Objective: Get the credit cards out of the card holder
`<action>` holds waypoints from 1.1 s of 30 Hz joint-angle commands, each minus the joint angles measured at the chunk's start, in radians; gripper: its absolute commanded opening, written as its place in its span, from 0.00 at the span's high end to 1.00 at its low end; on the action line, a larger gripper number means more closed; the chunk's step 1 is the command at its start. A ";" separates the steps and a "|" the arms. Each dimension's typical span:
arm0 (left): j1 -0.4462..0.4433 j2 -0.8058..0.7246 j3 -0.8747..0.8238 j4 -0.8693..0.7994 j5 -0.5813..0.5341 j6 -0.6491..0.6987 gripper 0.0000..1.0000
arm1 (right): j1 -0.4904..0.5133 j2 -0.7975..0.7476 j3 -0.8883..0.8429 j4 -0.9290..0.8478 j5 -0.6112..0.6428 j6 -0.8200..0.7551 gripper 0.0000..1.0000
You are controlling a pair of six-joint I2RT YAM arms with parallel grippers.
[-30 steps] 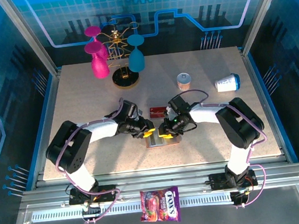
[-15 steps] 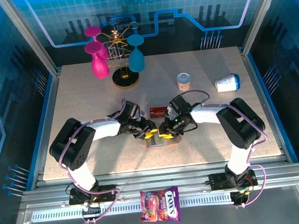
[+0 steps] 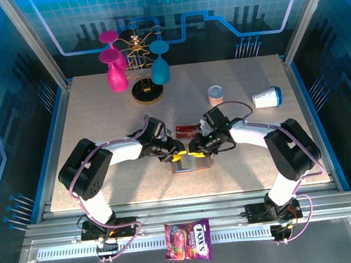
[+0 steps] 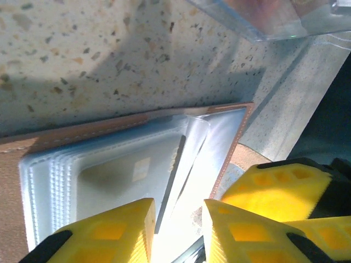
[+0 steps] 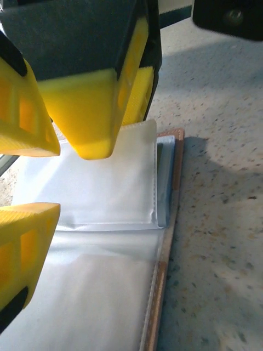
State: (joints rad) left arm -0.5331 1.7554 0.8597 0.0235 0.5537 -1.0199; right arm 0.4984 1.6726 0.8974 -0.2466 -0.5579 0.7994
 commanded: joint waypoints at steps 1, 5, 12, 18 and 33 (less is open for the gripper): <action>-0.008 0.007 0.047 -0.018 0.035 -0.005 0.70 | -0.035 -0.049 0.001 -0.079 0.020 -0.043 0.70; -0.016 0.015 0.082 -0.033 0.034 0.001 0.66 | -0.066 -0.083 0.029 -0.188 0.079 -0.114 0.70; -0.035 0.056 0.136 -0.034 0.039 -0.006 0.59 | -0.090 -0.115 0.097 -0.377 0.248 -0.242 0.69; -0.059 0.095 0.179 -0.018 0.041 -0.026 0.55 | -0.108 -0.132 0.115 -0.422 0.304 -0.285 0.68; -0.086 0.148 0.217 -0.004 0.040 -0.056 0.46 | -0.123 -0.071 0.085 -0.376 0.256 -0.307 0.69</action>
State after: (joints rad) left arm -0.6128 1.8938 1.0584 0.0269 0.5709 -1.0565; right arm 0.3904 1.5833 0.9897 -0.6292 -0.2737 0.5034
